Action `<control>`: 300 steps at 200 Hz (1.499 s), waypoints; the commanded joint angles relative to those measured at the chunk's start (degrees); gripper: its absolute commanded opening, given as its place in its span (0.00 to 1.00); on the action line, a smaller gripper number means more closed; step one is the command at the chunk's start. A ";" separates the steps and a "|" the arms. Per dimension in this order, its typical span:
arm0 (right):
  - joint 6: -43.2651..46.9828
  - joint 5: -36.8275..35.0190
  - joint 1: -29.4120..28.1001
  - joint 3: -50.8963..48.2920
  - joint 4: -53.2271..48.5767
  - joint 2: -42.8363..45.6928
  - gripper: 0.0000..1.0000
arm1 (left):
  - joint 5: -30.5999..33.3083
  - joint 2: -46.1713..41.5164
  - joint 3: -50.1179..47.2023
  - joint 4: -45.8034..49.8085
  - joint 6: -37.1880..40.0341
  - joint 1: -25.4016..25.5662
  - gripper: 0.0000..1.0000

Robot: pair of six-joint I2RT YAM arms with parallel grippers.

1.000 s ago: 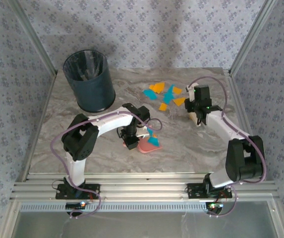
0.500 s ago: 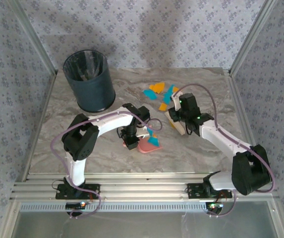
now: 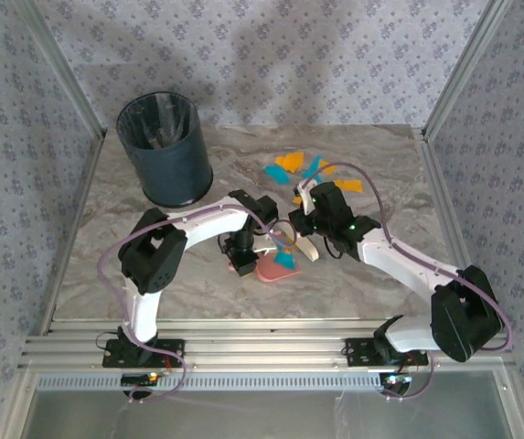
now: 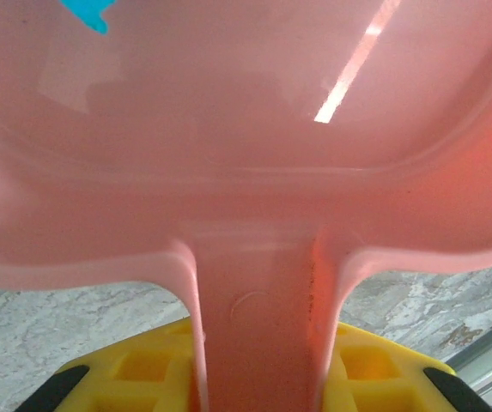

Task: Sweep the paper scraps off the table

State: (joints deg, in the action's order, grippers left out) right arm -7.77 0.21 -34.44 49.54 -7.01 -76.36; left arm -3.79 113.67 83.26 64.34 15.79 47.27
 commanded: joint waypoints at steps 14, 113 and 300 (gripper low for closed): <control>-4.69 4.23 -2.25 -0.77 -2.99 1.51 0.00 | 0.00 1.56 1.29 1.24 -1.17 0.02 0.00; -6.90 3.40 -2.96 -1.00 -5.12 7.82 0.00 | 0.36 1.64 1.37 0.88 -1.29 -0.03 0.00; -15.76 -16.55 0.86 -7.43 -8.79 22.72 0.00 | 0.00 -4.50 -3.33 -5.32 -2.92 -2.12 0.00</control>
State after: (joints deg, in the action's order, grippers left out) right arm -20.47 -12.43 -35.03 42.78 -15.33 -56.29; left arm -4.08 112.62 81.14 59.55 14.87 46.22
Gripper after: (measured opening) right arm 0.254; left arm 0.274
